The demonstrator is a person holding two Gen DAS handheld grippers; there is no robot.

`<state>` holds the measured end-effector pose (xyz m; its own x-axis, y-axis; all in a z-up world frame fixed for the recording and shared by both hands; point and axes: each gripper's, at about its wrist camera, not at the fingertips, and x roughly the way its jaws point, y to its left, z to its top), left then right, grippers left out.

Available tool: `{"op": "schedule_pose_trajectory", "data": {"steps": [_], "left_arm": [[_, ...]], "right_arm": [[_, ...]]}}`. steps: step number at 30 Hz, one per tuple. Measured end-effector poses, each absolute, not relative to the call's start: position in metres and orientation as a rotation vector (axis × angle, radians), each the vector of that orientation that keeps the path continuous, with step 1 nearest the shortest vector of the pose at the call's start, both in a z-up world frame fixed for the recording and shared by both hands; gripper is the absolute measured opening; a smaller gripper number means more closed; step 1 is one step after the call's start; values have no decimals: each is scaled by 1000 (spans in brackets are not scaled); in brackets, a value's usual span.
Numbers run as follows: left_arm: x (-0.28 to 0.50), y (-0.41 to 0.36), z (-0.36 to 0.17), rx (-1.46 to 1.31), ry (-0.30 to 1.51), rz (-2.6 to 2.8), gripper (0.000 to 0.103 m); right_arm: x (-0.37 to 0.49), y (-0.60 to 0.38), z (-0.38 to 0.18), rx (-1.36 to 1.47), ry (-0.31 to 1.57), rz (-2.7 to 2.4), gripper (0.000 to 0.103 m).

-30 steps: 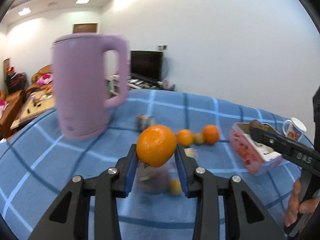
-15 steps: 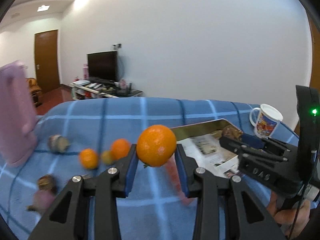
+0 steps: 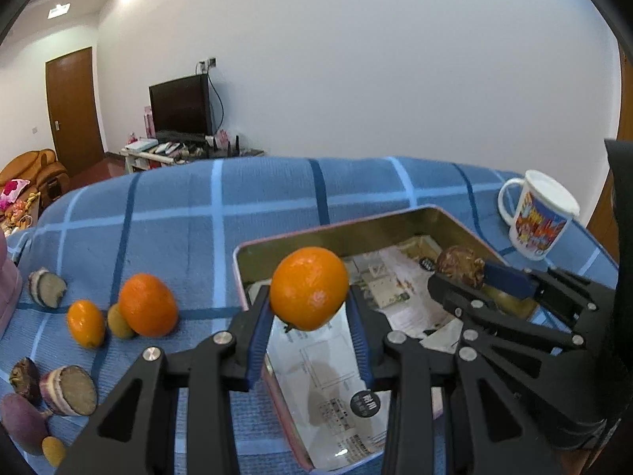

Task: Organize fruits
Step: 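Lower the orange and mangosteen into the pink tin and open both tools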

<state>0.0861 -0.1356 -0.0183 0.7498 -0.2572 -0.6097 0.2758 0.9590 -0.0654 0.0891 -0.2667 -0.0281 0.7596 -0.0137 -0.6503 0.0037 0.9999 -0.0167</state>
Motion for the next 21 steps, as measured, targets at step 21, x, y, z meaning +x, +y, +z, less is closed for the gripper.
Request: {"op": "schedule_pose_trajectory", "data": {"steps": [21], "left_arm": [[82,-133,-15,35,631,-252,49]], "right_arm": [[96,-270,-33,26,732,-9,61]]}}
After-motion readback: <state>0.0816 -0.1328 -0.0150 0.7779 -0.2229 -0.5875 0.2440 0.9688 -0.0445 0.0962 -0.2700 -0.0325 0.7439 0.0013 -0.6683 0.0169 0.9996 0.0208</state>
